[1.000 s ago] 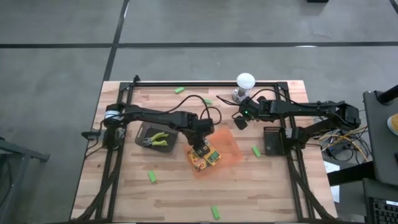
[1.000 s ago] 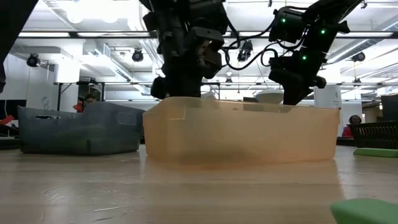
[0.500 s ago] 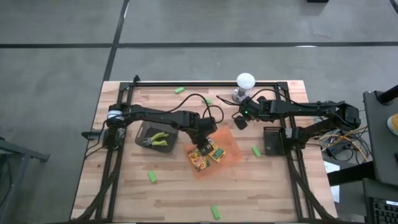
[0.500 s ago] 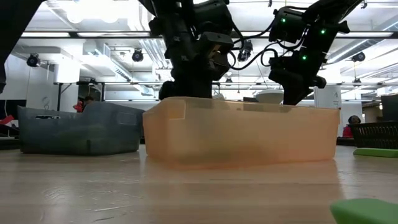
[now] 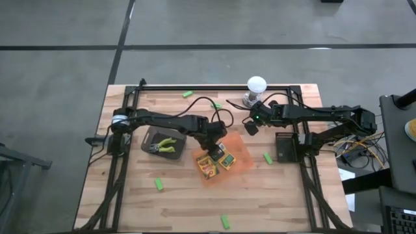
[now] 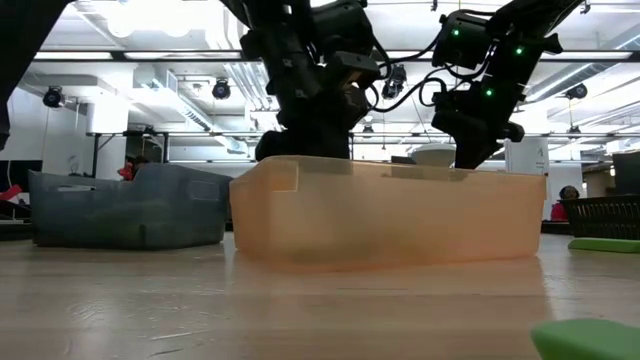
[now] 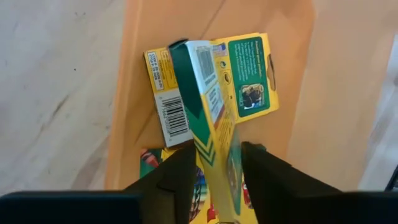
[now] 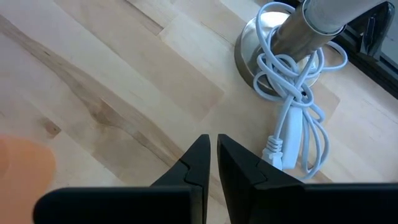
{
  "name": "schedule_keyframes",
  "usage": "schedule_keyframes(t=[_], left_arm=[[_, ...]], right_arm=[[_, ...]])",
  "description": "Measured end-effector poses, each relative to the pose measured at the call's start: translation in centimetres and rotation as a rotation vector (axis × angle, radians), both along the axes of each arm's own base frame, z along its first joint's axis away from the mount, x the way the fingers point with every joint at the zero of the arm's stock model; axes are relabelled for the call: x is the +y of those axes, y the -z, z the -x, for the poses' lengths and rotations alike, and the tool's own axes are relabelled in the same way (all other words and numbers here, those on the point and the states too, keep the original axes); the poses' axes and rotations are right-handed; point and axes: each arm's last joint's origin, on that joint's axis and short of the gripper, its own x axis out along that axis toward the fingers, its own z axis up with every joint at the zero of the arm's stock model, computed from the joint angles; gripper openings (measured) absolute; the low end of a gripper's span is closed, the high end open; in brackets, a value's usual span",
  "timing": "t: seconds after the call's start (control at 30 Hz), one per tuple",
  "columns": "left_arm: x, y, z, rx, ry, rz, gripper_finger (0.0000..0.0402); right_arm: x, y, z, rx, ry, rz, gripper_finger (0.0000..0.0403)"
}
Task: Pick & Place School Supplies
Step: Put the crayon box into the orange bin, then put the green eraser into the black basket
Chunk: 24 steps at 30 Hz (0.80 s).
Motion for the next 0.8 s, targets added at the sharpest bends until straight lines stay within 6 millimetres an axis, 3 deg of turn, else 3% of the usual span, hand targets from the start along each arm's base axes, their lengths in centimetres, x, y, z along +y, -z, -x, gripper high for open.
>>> schedule_keyframes(t=[0.2,0.57,0.8], left_arm=[[0.4,0.1,0.1,0.003,-0.007,-0.011,0.0162],[1.6,1.4,1.0,0.085,-0.087,0.026,0.017],[2.4,-1.7,0.4,0.025,-0.122,-0.018,0.017]], right_arm=[[0.0,0.0,0.0,-0.001,0.0,0.0,0.0027],[0.0,-0.1,-0.1,-0.013,0.0,0.004,0.0027],[0.0,-0.1,-0.1,-0.014,0.0,0.004,0.0027]])
